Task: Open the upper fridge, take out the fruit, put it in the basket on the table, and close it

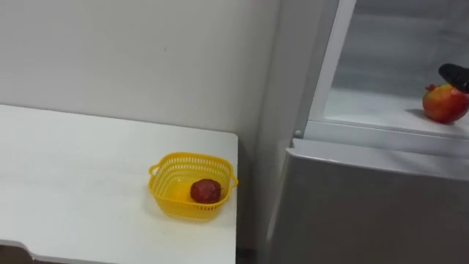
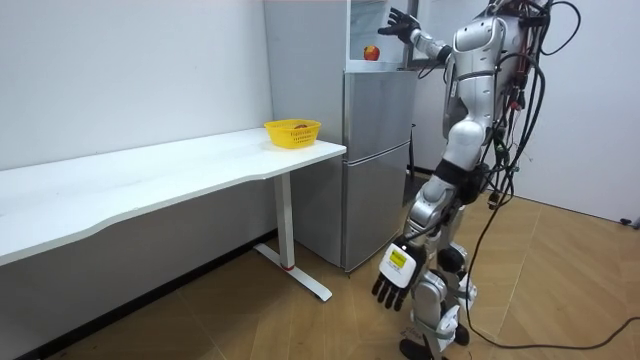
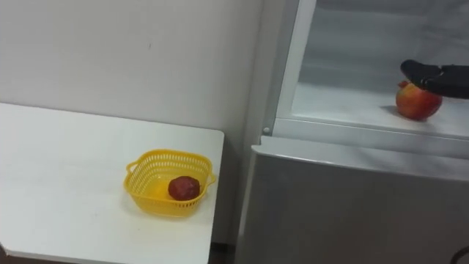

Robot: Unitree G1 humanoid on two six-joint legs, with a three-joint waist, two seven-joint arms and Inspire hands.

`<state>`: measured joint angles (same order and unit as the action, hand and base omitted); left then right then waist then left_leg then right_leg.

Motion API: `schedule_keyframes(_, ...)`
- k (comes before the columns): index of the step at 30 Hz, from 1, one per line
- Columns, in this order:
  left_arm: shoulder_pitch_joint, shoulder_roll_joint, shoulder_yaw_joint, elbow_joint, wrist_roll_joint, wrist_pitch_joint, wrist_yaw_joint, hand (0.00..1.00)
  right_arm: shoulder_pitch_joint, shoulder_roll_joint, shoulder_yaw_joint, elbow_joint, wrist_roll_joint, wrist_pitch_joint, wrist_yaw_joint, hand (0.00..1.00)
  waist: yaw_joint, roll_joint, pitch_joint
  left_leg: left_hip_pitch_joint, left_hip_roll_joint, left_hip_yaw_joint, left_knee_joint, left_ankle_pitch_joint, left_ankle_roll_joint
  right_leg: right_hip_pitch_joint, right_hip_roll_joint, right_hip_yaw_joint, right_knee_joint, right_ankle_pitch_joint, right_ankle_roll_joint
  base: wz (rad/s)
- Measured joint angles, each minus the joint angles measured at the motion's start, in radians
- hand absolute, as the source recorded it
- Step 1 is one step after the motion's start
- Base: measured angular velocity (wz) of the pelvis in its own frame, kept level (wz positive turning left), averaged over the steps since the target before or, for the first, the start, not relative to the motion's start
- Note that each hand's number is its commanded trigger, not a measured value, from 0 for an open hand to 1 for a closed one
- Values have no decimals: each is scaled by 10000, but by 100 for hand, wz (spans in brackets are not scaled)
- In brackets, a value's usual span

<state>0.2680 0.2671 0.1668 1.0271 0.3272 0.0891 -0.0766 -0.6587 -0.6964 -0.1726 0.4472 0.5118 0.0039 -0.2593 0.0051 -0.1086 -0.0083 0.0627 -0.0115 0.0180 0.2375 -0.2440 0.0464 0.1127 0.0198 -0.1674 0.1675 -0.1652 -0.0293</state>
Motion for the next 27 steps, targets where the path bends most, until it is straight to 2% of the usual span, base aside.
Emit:
schedule_keyframes(5,57,23,684,-4,180,168,-11,0,-78,-204,-7,532,1265,220,333,0,19,-70,-56,-10,-4,-2,-5,16,11,-19,-8,-80,7,-5,8,1)
schedule_keyframes(8,168,58,685,-108,182,301,-19,0,-103,-398,-7,952,1684,418,456,0,2,-183,-116,13,5,20,-4,16,11,2,-10,-123,-3,-6,9,0)
schedule_keyframes(14,451,124,702,-485,183,758,-144,0,-857,-931,36,2164,2338,885,665,0,-9,-205,-121,-39,-5,-71,-59,11,17,-25,-18,-113,4,-7,10,1)
schedule_keyframes(18,521,139,703,-499,187,1012,-140,0,-1059,-1000,43,2400,2262,1075,667,0,-17,-113,-124,-84,2,-72,-50,19,3,-71,-2,-95,0,-7,10,0)
schedule_keyframes(21,526,144,698,-567,187,1038,-143,0,-1059,-1001,141,2401,2211,1096,667,0,33,-12,-70,-99,0,-72,-13,21,2,-68,-1,-95,-2,-7,9,0)
schedule_keyframes(23,505,180,651,-586,187,1033,-164,0,-1058,-1002,582,2521,2215,1096,826,0,24,82,-41,-93,0,-67,0,22,2,-69,-5,-90,1,-7,9,0)
schedule_keyframes(27,453,194,652,-654,192,1029,-246,0,-1058,-1001,1054,2812,2208,1192,1278,0,36,169,-39,-100,-1,-57,6,27,1,-98,-8,-92,1,-7,9,0)
